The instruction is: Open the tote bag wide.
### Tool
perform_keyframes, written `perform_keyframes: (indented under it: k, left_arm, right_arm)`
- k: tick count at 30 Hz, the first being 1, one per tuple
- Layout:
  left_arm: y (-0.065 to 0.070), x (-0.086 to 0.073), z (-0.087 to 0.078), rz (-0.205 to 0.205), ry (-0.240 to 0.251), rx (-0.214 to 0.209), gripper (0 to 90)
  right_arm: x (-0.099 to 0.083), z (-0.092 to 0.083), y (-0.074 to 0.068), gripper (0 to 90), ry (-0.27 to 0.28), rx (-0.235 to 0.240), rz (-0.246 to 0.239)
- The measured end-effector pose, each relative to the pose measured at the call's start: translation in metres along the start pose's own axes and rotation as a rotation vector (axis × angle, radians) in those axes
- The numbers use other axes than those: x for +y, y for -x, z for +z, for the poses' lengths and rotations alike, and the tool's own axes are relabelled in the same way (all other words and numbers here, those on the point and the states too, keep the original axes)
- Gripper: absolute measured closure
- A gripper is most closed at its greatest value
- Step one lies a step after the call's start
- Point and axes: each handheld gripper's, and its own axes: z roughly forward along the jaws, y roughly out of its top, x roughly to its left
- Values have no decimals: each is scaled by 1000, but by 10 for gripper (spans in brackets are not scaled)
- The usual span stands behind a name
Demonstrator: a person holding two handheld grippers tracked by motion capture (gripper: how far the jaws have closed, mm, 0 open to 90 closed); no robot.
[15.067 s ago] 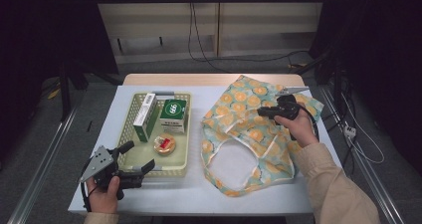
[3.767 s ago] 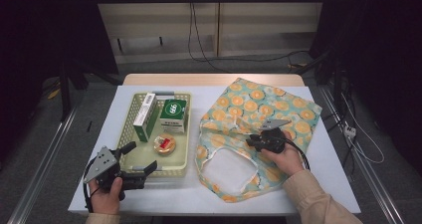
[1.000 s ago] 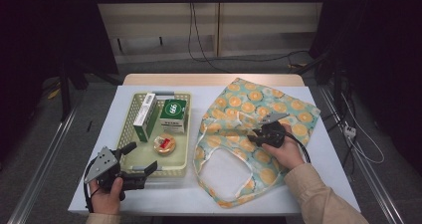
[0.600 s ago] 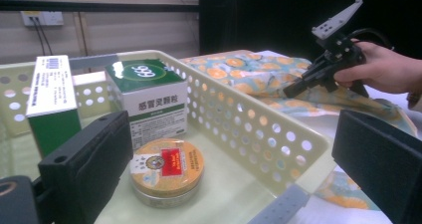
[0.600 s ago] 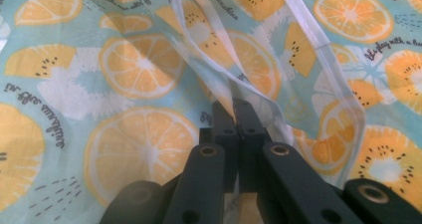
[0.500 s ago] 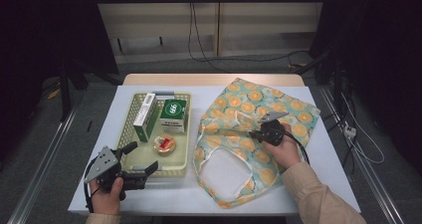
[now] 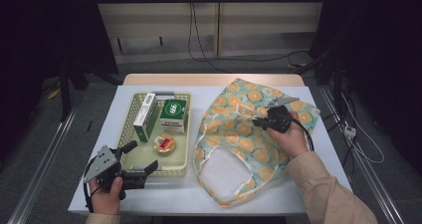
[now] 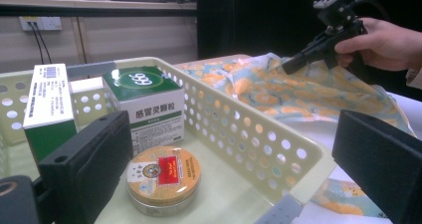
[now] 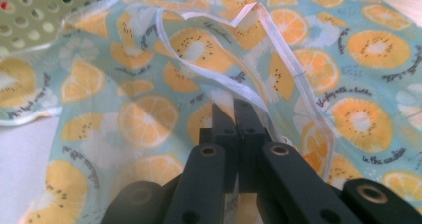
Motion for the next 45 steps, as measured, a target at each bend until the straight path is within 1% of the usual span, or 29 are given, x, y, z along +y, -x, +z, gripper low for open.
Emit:
perform_keyframes:
  k: [2, 3, 4, 8, 10, 12, 14, 16, 17, 19, 21, 23, 25, 28, 29, 31, 34, 36, 37, 38, 41, 45]
  left_arm:
    - [-1, 2, 0, -6, 7, 2, 24]
    - [-2, 2, 0, -16, 12, 1, 24]
    - [-2, 3, 0, -15, 14, -2, 24]
    - [-2, 5, 1, -12, 5, -9, 24]
    - [-1, 6, 2, -12, 0, -12, 24]
    - [0, 8, 3, -10, -7, -16, 25]
    - [1, 10, 4, -10, -9, -24, 25]
    - [2, 13, 5, -1, -22, -28, 25]
    - [2, 15, 5, -7, -16, -31, 25]
    - [1, 17, 6, -6, -20, -34, 24]
    - [1, 19, 7, -6, -29, -41, 24]
    - [2, 21, 9, -8, -34, -49, 24]
    - [2, 22, 11, -7, -47, -54, 24]
    - [1, 24, 14, -21, -46, -60, 24]
    - [1, 25, 14, -15, -54, -60, 24]
    - [1, 27, 15, -19, -51, -68, 24]
    - [-1, 29, 17, -13, -56, -67, 24]
    - [-2, 31, 18, -12, -57, -66, 24]
    - [-2, 32, 19, -18, -56, -67, 24]
    - [-2, 32, 19, -12, -57, -67, 24]
    - [-3, 35, 21, -14, -56, -66, 24]
    - [-4, 37, 24, 1, -65, -69, 24]
  right_arm:
    - [6, -3, 2, 900, 6, -3, -1]
    - [9, -5, 3, 900, 10, -5, -3]
    - [12, -7, 4, 900, 14, -6, 0]
    - [23, -13, 5, 900, 23, -9, -4]
    - [28, -16, 5, 900, 33, -19, -17]
    - [33, -21, 5, 900, 44, -32, -18]
    - [37, -25, 8, 900, 55, -38, -14]
    - [41, -29, 10, 900, 68, -42, -4]
    - [42, -31, 12, 900, 74, -42, -1]
    - [45, -34, 13, 900, 80, -53, 1]
    - [47, -36, 15, 900, 86, -47, 12]
    - [50, -38, 16, 900, 90, -55, 8]
    - [51, -38, 17, 900, 102, -43, 19]
    - [51, -39, 16, 900, 106, -33, 22]
    - [51, -39, 16, 900, 110, -24, 25]
    - [52, -40, 15, 900, 111, -14, 23]
    - [55, -43, 14, 900, 117, -5, 21]
    - [57, -45, 14, 900, 111, -3, 20]
    - [58, -46, 14, 900, 106, -7, 17]
    - [58, -47, 14, 900, 107, -10, 13]
    - [58, -51, 15, 900, 113, -9, 22]
    - [58, -54, 19, 900, 119, -10, 31]
